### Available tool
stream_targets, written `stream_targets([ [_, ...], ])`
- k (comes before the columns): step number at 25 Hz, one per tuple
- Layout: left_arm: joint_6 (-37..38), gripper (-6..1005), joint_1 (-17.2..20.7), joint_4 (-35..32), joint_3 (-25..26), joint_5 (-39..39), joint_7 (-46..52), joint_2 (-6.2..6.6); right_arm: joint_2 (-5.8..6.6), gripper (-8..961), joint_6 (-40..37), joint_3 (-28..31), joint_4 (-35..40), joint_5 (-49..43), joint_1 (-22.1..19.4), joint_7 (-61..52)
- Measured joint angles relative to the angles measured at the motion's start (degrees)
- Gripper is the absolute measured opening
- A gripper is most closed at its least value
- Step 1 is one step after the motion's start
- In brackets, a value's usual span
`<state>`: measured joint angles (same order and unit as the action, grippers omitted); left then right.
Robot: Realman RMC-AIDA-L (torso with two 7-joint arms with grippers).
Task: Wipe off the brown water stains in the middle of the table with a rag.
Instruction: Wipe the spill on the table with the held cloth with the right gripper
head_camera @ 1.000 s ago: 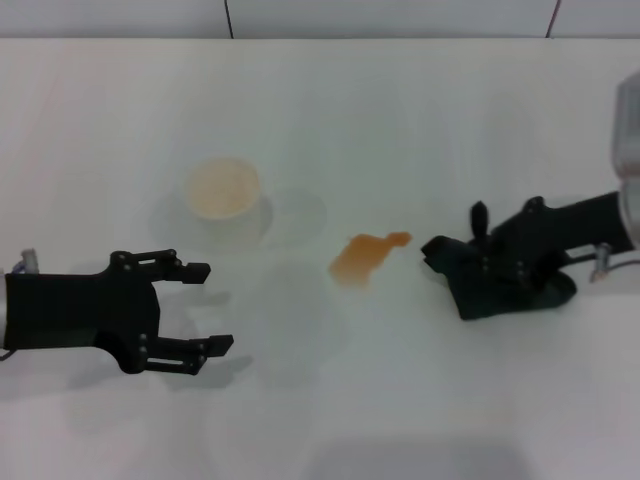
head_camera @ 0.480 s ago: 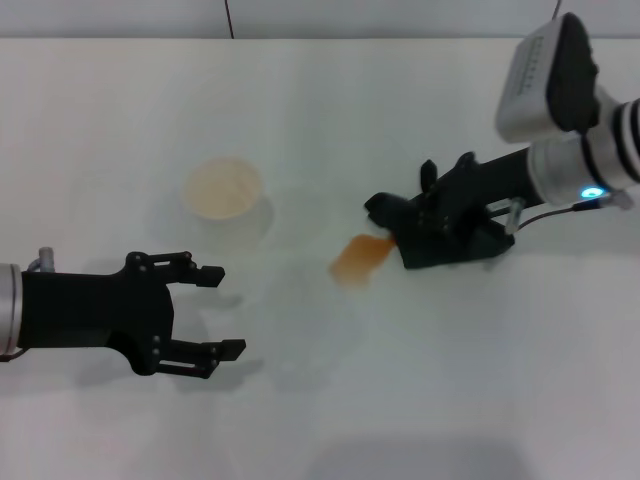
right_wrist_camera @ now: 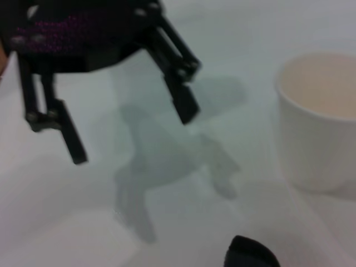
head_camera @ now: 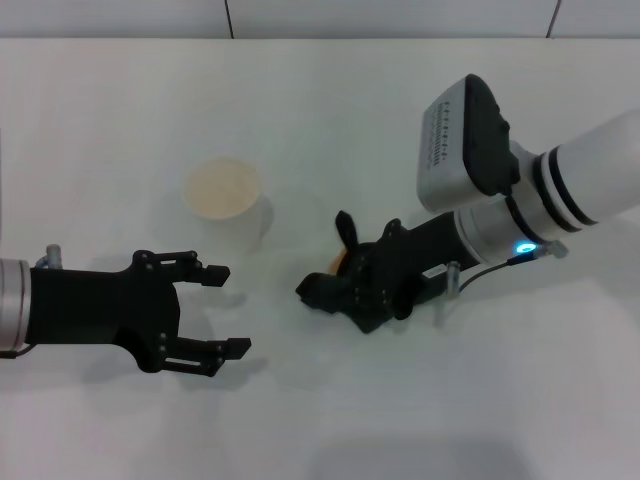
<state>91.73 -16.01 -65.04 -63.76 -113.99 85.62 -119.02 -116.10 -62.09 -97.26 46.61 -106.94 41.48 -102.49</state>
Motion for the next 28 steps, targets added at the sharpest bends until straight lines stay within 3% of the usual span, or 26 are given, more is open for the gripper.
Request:
stream_targets([
  [8, -0.1, 863, -0.1, 0.1, 0.1, -0.1, -0.2, 0.11, 0.61, 88, 7.1, -0.2, -1.8, 0.1, 0.6, 0.4],
  [17, -0.7, 863, -0.2, 0.1, 0.4, -0.2, -0.4, 0.11, 0.57, 88, 10.2, 5.6, -5.0, -3.8, 2.5, 0.9],
  [28, -0.8, 863, -0.6, 0.2, 0.7, -0.4, -0.1, 0.20, -0.08, 88, 3.6, -6.2, -1.8, 4.8, 3.4, -0.7],
])
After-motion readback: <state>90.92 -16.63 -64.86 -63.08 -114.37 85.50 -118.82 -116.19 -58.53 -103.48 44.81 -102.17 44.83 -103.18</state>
